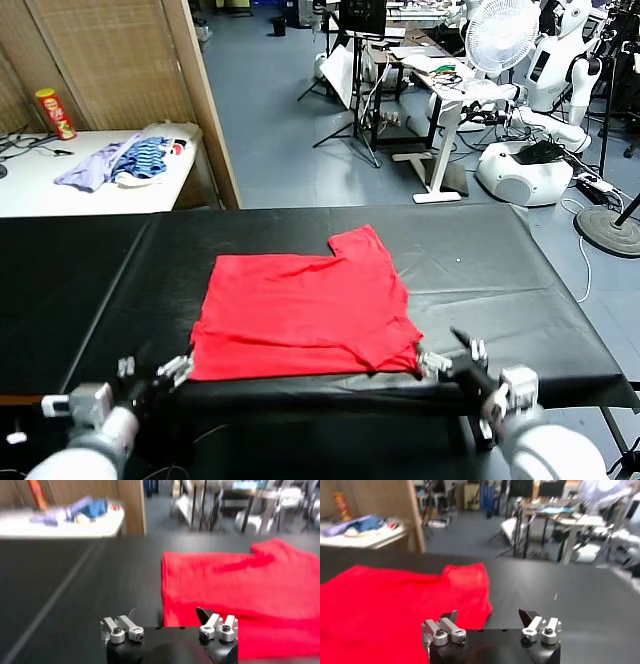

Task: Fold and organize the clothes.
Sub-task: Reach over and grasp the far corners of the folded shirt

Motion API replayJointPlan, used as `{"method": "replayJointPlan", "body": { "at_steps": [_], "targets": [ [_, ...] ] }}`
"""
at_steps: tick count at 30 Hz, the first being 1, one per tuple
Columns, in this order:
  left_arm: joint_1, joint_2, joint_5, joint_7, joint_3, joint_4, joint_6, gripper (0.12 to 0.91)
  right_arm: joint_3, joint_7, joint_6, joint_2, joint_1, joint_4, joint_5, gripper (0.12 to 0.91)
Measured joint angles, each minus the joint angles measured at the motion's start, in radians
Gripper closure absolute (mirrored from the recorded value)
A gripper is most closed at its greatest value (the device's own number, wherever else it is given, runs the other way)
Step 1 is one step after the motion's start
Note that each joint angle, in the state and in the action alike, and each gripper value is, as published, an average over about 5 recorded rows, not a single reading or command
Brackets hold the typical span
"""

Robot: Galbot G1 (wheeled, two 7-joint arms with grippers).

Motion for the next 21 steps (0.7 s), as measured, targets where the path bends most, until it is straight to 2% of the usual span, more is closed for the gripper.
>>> {"method": "replayJointPlan", "body": {
  "at_steps": [5, 12, 21],
  "targets": [
    [-0.235, 0.028, -0.07, -0.01, 0.113, 0.161, -0.011, 0.232, -0.115, 0.011, -0.006, 0.05, 0.211, -0.216, -0.01, 0.227],
    [-0.489, 0.018, -0.157, -0.031, 0.263, 0.402, 0.064, 0.232, -0.215, 0.016, -0.011, 0.134, 0.425, -0.481, -0.012, 0.227],
    [-0.71, -0.032, -0.124, 0.011, 0.358, 0.667, 0.075, 0.232, -0.25, -0.01, -0.015, 0.215, 0.563, -0.718, -0.017, 0.227]
  ]
}}
